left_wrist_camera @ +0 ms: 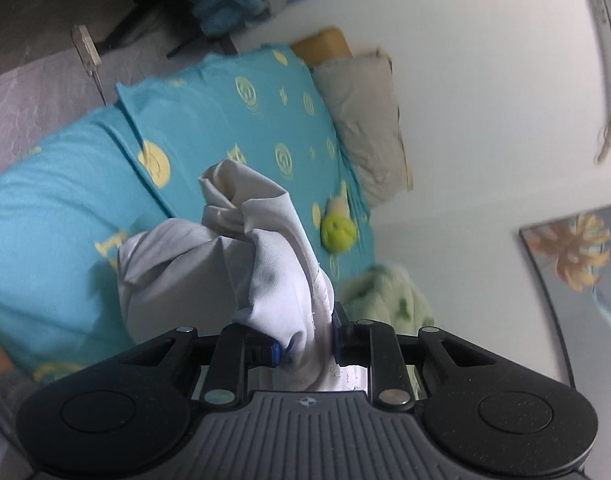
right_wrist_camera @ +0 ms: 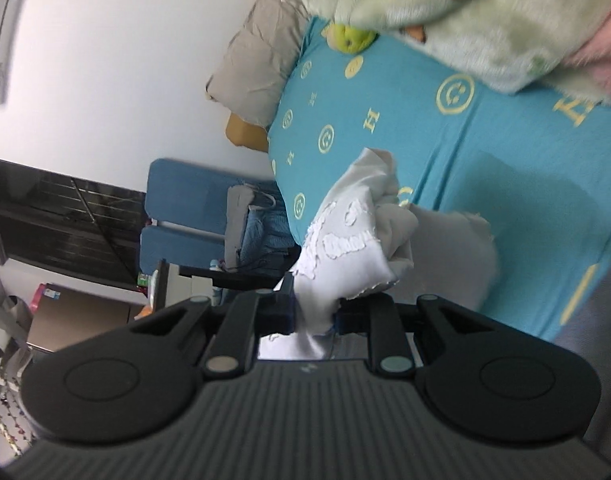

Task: Fold clothes
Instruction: 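Grasp the folded shirt with both grippers and lift it off the bed, then carry the folded shirt with both grippers onto the green blanket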

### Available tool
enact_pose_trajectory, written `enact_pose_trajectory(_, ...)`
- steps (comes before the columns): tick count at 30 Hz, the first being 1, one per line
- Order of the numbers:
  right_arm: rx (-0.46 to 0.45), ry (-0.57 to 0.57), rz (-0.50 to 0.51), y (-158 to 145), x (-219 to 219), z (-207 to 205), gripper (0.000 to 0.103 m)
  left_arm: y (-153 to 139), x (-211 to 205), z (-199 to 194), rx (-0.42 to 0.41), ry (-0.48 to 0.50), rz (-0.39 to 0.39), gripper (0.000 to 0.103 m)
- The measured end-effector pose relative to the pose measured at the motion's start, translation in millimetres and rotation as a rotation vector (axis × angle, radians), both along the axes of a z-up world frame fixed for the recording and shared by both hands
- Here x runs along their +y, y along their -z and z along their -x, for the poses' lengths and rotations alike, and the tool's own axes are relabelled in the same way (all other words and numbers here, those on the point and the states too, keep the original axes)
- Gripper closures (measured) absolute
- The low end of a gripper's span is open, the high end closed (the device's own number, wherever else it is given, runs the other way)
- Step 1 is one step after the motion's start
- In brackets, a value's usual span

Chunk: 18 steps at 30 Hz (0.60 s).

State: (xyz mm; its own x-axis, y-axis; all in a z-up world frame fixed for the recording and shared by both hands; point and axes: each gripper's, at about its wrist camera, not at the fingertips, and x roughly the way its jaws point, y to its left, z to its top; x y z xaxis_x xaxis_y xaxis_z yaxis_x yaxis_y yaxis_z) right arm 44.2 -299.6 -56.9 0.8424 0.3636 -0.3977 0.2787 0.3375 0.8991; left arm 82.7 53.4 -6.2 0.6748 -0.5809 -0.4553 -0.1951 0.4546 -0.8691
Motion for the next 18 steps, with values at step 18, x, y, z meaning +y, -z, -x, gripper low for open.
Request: enact_pose_trajectory(18, -0.230, 0.270, 0.215, -114.2, -211.9, -55.2, 0.083, -169.1, -293.4, -166.1, -0.364, 0.326, 0.023, 0.079)
